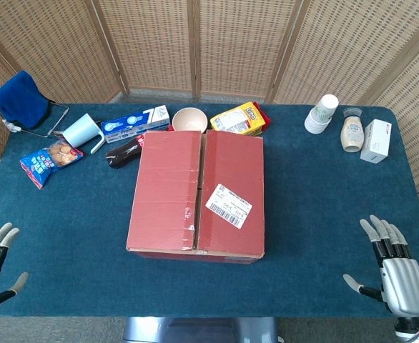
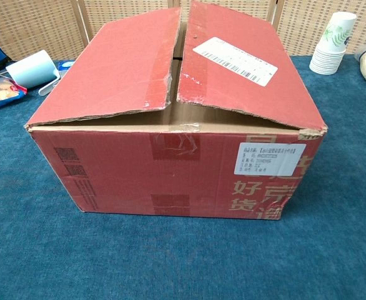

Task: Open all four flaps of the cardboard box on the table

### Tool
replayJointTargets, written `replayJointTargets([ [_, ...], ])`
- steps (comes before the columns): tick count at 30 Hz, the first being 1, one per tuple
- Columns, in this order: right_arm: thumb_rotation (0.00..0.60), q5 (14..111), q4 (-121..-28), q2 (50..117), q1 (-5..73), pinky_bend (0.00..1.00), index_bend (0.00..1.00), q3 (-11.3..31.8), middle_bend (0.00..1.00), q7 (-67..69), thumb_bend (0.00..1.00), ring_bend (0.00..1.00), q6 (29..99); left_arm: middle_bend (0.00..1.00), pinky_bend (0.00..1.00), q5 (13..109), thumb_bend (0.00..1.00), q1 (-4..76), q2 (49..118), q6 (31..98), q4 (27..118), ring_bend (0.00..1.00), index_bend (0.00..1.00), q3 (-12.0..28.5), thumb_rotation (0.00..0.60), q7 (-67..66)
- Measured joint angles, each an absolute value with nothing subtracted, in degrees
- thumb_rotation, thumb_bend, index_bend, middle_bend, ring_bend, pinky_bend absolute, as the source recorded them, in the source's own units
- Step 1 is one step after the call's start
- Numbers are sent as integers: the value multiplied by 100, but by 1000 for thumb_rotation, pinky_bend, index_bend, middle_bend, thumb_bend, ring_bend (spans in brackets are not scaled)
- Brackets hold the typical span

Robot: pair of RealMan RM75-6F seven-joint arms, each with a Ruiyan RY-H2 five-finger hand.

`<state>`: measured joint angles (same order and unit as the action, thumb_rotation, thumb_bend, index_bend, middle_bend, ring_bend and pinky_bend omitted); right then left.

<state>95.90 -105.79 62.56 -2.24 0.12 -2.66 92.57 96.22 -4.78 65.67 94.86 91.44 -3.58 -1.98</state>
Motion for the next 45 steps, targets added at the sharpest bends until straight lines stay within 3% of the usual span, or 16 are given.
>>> replayJointTargets([
  [16,600,9502,-10604,6257,-224,0,0,31,0,-282,81,0,9229,0,0,10113,110,-222,6305,9469,9293,0,61,-345,600,-128],
  [26,600,9431,-10622,6274,-225,0,0,70,0,-351,80,0,9231,0,3,10963,77,519,5331,9236,9944,0,99,-16,600,-868],
  [34,600,9468,-10640,6253,-248,0,0,66,0,-320,81,0,9285,1,16,11566,60,1150,5274,8892,9854,0,132,262,599,-1301],
  [40,600,9424,-10626,6235,-255,0,0,91,0,-277,80,0,9303,13,25,11855,28,1628,5141,8447,9886,0,141,368,530,-1444],
  [45,600,9330,-10614,6233,-249,0,0,124,0,-274,80,0,9281,0,40,12017,16,2091,5011,8067,9913,0,140,494,526,-1441],
])
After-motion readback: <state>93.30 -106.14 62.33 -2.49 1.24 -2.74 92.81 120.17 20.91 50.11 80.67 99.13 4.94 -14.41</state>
